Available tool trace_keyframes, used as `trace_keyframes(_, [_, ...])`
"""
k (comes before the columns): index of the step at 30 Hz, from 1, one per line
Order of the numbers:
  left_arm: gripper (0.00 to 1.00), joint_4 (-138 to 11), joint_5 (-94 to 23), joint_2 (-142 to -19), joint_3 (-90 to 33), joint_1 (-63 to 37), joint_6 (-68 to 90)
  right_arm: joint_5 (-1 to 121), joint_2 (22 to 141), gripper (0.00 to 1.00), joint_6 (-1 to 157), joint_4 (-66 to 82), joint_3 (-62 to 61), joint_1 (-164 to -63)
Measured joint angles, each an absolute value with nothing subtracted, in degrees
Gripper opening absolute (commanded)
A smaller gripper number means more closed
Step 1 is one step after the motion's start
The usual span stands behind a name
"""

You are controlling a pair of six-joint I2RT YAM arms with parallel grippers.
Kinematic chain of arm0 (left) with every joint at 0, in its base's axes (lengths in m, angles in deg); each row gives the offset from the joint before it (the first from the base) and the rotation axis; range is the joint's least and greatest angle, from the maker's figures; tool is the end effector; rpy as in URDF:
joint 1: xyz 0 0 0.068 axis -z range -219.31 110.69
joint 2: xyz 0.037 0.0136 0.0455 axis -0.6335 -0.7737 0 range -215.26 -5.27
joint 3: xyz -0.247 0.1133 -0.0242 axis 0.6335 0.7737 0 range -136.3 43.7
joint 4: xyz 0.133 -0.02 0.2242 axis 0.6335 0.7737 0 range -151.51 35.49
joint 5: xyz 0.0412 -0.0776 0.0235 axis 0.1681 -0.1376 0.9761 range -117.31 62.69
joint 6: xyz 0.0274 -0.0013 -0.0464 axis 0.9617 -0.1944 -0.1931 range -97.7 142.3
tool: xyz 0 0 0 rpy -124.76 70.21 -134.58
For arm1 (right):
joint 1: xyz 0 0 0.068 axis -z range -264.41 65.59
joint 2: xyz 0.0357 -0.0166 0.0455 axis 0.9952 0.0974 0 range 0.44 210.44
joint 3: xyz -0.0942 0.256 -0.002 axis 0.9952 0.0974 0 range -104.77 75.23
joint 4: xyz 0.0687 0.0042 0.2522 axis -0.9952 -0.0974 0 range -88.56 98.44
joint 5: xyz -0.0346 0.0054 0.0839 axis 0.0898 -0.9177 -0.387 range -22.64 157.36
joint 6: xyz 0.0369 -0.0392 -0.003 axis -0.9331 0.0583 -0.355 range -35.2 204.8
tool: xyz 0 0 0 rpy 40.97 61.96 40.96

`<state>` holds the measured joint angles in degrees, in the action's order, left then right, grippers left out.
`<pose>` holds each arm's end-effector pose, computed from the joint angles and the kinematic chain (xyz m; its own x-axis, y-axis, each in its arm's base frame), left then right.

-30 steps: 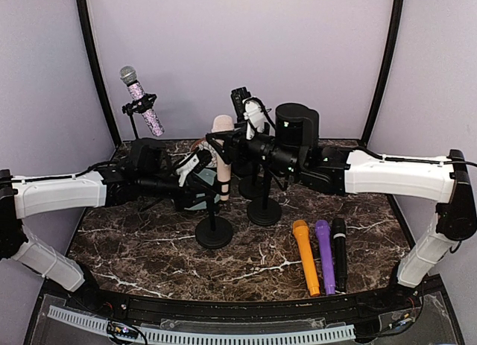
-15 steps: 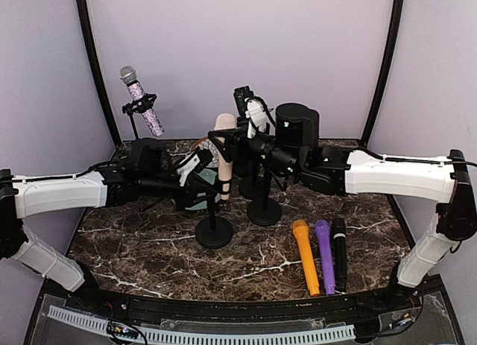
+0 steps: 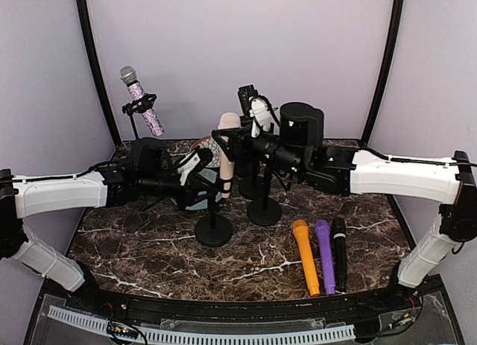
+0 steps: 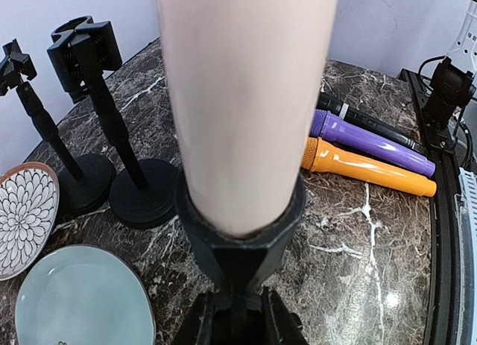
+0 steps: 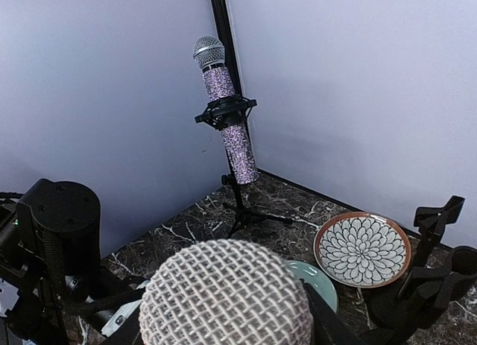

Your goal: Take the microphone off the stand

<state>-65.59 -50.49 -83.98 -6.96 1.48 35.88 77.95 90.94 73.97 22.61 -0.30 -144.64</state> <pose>0.2258 -0.2133 0.2668 -0.0941 0.3664 -0.9257 0.9207 0.3857 0.0591 0.1961 0.3296 0.3707 -0.1499 0.1098 -0.9826 -0.7471 0.6383 0.1853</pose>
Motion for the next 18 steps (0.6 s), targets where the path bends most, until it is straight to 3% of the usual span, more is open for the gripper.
trace_keyframes(18, [0.0, -67.05, -50.1, -85.21, -7.39, 1.68, 36.52, 80.2, 89.96, 0.0, 74.06, 22.08, 0.27, -144.66])
